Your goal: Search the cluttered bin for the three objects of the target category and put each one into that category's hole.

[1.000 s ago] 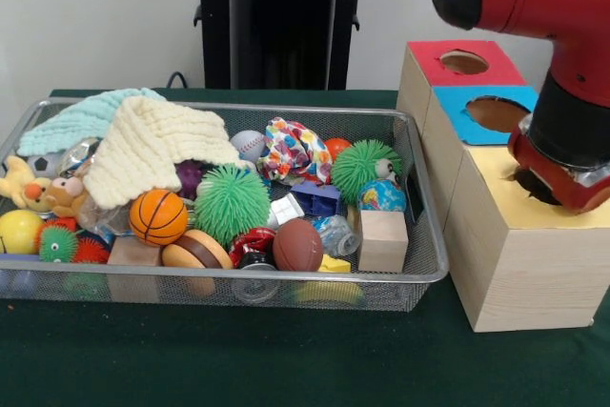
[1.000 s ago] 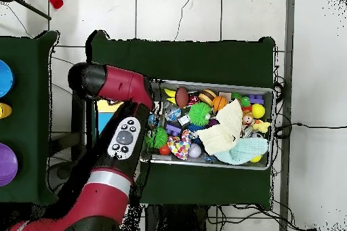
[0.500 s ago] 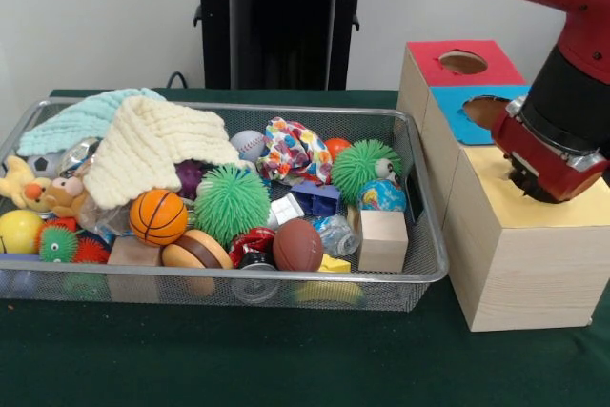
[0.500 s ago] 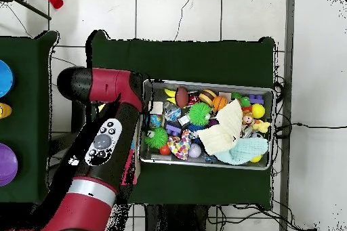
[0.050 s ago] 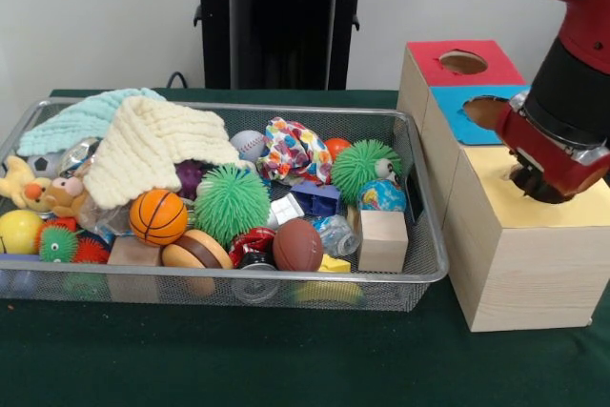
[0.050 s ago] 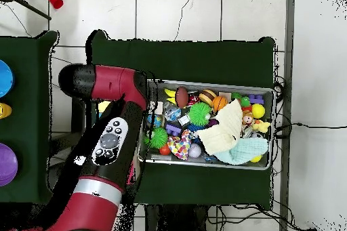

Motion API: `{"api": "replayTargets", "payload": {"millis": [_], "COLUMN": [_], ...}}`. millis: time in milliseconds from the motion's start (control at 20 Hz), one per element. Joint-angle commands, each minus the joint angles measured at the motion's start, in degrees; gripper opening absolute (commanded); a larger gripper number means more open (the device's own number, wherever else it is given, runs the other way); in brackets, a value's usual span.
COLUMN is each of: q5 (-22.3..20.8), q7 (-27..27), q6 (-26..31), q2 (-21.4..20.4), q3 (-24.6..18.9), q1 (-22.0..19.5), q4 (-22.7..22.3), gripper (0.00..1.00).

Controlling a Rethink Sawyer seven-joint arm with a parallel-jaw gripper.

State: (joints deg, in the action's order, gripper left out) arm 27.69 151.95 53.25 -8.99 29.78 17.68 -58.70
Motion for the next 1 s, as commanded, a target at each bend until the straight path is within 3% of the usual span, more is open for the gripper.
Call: {"api": "replayTargets", "payload": {"millis": [50, 300, 600, 1000], "q5": [2.8, 2.9, -2.4, -4.0], "q7": [2.8, 0.9, 2.4, 4.0], "q6": [0.4, -3.1, 1.2, 3.1], "q2": [-3.2, -3.8, -6.4, -8.6], "q3": [-9.4, -12.6, -8.2, -7.6], "q1": [-8.0, -10.1, -8.8, -7.1], "q4": [-6.0, -6.1, -4.3, -4.3], "gripper": [0.00, 0.00, 0.00, 0.00]}}
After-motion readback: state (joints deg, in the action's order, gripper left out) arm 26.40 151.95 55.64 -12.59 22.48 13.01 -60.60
